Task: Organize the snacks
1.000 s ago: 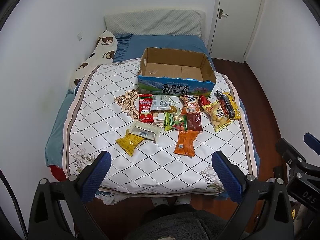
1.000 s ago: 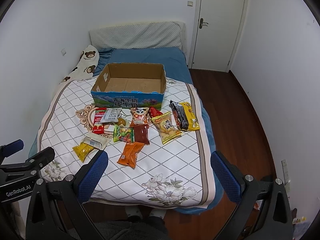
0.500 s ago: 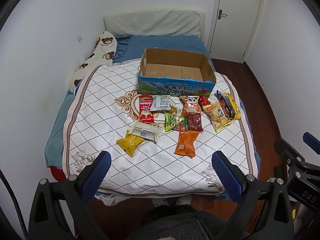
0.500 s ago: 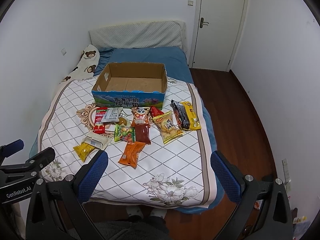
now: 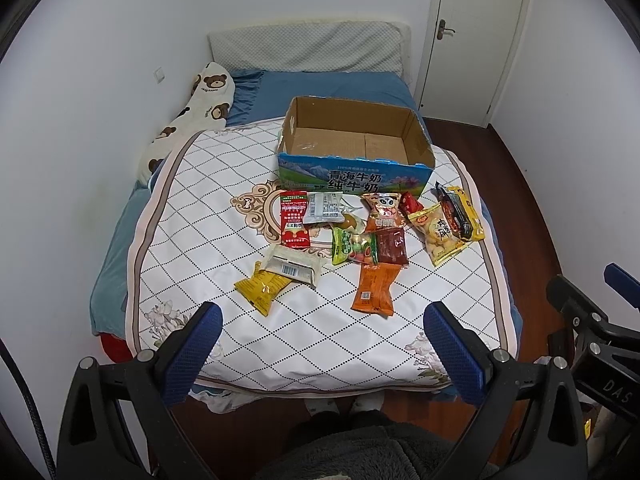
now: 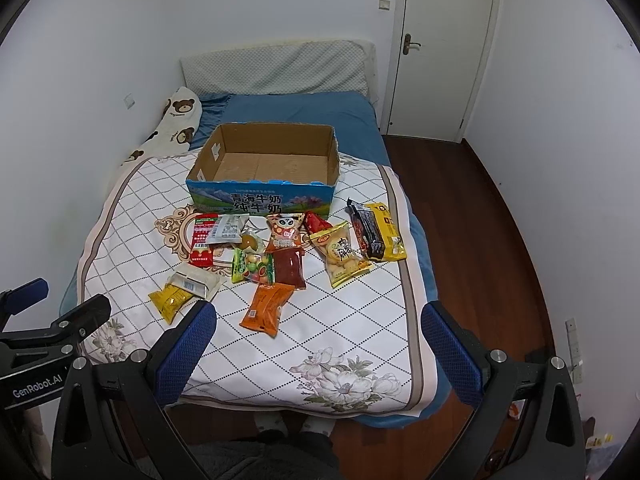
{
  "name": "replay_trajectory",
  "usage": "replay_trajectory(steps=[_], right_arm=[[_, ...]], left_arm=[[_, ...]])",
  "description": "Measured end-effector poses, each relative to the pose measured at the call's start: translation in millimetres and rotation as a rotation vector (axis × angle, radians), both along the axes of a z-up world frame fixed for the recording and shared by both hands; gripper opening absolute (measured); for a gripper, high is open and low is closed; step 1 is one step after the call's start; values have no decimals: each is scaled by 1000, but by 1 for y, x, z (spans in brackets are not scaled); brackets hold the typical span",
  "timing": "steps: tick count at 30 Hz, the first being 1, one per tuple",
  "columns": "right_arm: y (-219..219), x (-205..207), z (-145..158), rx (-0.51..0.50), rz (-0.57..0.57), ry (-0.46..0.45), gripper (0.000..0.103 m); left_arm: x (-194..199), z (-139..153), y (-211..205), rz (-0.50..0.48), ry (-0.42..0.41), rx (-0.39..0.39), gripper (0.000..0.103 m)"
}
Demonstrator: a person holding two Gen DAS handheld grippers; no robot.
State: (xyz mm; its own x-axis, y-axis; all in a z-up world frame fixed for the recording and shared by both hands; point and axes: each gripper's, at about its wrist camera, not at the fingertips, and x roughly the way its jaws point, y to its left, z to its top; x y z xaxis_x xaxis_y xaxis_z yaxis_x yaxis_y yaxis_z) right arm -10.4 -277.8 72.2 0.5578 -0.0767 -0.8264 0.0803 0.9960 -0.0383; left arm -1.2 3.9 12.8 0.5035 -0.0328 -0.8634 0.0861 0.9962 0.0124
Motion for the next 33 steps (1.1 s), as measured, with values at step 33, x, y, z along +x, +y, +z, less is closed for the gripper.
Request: replay_trajectory(steps=[33], right_arm=[[-31, 24, -36, 73, -75, 52, 103]], left_arm=[[26, -16, -5, -10, -16, 7, 103]])
